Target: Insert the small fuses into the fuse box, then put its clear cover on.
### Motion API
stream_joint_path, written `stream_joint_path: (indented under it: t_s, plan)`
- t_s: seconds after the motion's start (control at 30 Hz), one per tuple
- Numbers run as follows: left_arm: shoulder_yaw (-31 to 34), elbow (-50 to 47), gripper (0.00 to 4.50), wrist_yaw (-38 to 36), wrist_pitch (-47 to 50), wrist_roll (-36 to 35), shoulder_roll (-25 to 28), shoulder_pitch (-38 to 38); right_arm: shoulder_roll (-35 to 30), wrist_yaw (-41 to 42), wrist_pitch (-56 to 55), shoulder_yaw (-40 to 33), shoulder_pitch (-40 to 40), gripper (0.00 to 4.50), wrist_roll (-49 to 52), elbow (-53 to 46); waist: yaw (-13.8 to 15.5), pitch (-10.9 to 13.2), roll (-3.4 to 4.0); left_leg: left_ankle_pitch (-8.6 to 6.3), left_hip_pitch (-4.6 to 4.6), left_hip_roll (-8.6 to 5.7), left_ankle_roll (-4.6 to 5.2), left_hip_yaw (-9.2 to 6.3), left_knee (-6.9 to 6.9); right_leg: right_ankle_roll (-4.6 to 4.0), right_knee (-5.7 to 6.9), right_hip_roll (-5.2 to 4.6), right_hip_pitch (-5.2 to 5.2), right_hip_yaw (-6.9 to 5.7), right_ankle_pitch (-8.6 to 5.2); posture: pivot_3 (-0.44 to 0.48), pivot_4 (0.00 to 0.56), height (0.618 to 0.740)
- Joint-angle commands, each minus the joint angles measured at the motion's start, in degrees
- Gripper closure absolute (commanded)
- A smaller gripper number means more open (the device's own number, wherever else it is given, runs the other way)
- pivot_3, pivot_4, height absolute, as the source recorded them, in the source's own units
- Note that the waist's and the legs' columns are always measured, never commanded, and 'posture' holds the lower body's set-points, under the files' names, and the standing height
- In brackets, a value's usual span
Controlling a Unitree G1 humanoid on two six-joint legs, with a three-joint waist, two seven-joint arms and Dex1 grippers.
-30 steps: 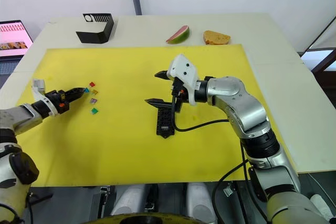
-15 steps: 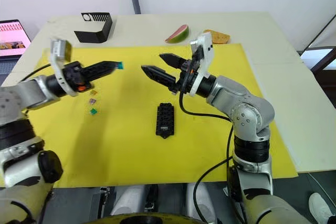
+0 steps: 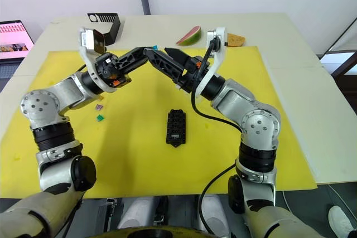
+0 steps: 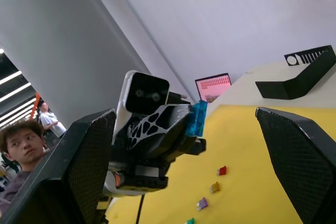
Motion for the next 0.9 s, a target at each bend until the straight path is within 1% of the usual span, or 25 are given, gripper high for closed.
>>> stream_joint_path:
  t_s: [0.03, 0.07, 0.13, 0.3, 0.67, 0.77, 0.83, 0.87, 0.9]
  plan:
    - [-0.38, -1.06, 4.49, 1.17, -2.51, -2.95, -0.29, -1.16, 0.6, -2.05, -1.74, -0.62, -0.28, 0.26, 3.34, -1.98, 0.0, 0.0, 0.0, 0.0, 0.0, 0.0, 0.0, 0.0, 0.0, 0.0, 0.0, 0.01, 0.0, 0.0, 0.0, 0.0, 0.15, 0.74]
    - [-0.73, -1.25, 4.5, 1.38, -2.89, -3.2, -0.24, -0.95, 0.44, -2.41, -1.87, -0.45, -0.18, 0.54, 3.79, -2.13, -0.01, 0.0, 0.0, 0.0, 0.0, 0.0, 0.0, 0.0, 0.0, 0.0, 0.0, 0.01, 0.0, 0.0, 0.0, 0.0, 0.15, 0.74]
    - [-0.96, -1.45, 4.5, 1.84, -3.67, -4.39, -0.31, -0.72, 0.48, -3.66, -1.94, -0.3, -0.02, 1.33, 5.35, -2.26, 0.05, 0.0, 0.0, 0.0, 0.0, 0.0, 0.01, 0.0, 0.0, 0.0, 0.0, 0.01, 0.0, 0.0, 0.0, 0.0, 0.15, 0.74]
    - [-1.58, -0.78, 4.5, 3.19, -5.2, -6.72, 0.0, -0.97, 0.05, -5.06, -2.35, 0.74, 0.27, 1.33, 7.52, -2.39, 0.03, 0.0, 0.0, 0.0, 0.0, 0.0, 0.01, 0.01, 0.0, 0.0, 0.0, 0.01, 0.01, 0.0, 0.0, 0.0, 0.15, 0.74]
    - [-4.3, 0.36, 4.5, 2.77, -6.49, -8.29, 1.67, -1.42, -1.61, -6.33, -4.01, 1.45, -0.49, 1.33, 8.13, -1.46, 0.05, 0.0, 0.0, 0.0, 0.0, 0.0, 0.03, 0.01, 0.0, 0.0, 0.0, 0.04, 0.01, 0.0, 0.0, 0.0, 0.15, 0.74]
    - [-5.43, -0.04, 4.5, 2.55, -6.78, -8.09, 1.86, -1.09, -2.21, -6.19, -4.22, 1.91, -0.61, 2.16, 8.12, -1.22, 0.04, 0.0, 0.0, 0.0, 0.0, 0.0, 0.03, 0.01, 0.0, 0.0, 0.0, 0.04, 0.02, 0.0, 0.0, 0.0, 0.15, 0.74]
    - [-5.85, -0.11, 4.5, 2.58, -7.07, -8.16, 1.85, -0.93, -2.49, -6.34, -4.3, 2.21, -0.59, 3.03, 8.26, -1.21, 0.01, 0.0, 0.0, 0.0, 0.0, 0.0, 0.03, 0.01, 0.0, 0.0, 0.0, 0.04, 0.02, 0.0, 0.0, 0.0, 0.15, 0.74]
    - [-6.0, -0.08, 4.5, 2.64, -7.18, -8.25, 1.82, -0.88, -2.61, -6.41, -4.39, 2.32, -0.55, 3.59, 8.34, -1.25, 0.02, 0.0, 0.0, 0.0, 0.0, 0.0, 0.03, 0.01, 0.0, 0.0, 0.0, 0.04, 0.02, 0.0, 0.0, 0.0, 0.15, 0.74]
    - [-6.15, -0.14, 4.5, 2.71, -7.31, -8.32, 1.77, -0.8, -2.72, -6.55, -4.46, 2.34, -0.52, 4.03, 8.58, -1.32, 0.04, 0.0, 0.0, 0.0, 0.0, 0.0, 0.03, 0.01, 0.0, 0.0, -0.01, 0.04, 0.02, 0.0, 0.0, 0.0, 0.15, 0.74]
